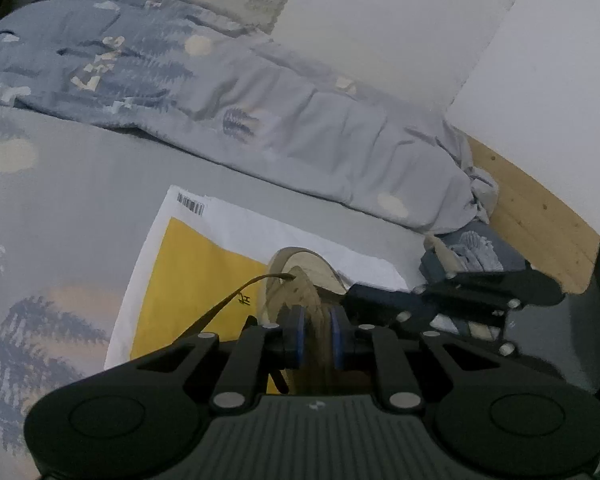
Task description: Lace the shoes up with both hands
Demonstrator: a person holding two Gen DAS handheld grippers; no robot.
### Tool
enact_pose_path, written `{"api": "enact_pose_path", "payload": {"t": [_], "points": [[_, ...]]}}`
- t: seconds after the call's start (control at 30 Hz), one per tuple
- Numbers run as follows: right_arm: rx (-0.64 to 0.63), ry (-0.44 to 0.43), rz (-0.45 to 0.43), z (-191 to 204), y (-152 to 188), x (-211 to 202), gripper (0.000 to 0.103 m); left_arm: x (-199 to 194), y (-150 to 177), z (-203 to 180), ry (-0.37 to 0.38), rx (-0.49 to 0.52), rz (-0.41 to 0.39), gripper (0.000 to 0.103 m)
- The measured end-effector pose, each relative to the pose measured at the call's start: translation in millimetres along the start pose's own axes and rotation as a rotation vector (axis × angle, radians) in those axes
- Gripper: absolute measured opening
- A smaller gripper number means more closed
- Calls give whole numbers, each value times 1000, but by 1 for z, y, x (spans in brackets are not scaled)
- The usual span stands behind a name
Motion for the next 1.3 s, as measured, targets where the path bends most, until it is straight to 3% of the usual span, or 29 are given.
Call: {"api": "enact_pose_path", "payload": {"t": [0.33,0.8,1.3], "points": [[-75,41,64,14,13,22,2,-3,1,7,-1,-55,-31,11],[-101,57,80,13,14,27,2,-9,6,42,81,-329,-75,11],[-187,76,91,23,11,37,2,-5,4,37,68,-299,-71,11]]}}
Point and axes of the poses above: each gripper's, at about its wrist camera, not at the fingertips, and x roughly the way its jaws point, z to its left, y to its underside, the point moved 2 cm from there along x, roughly the way its jaws point, and after that the axes turned 7 degrees about y, right-handed, at the moved point
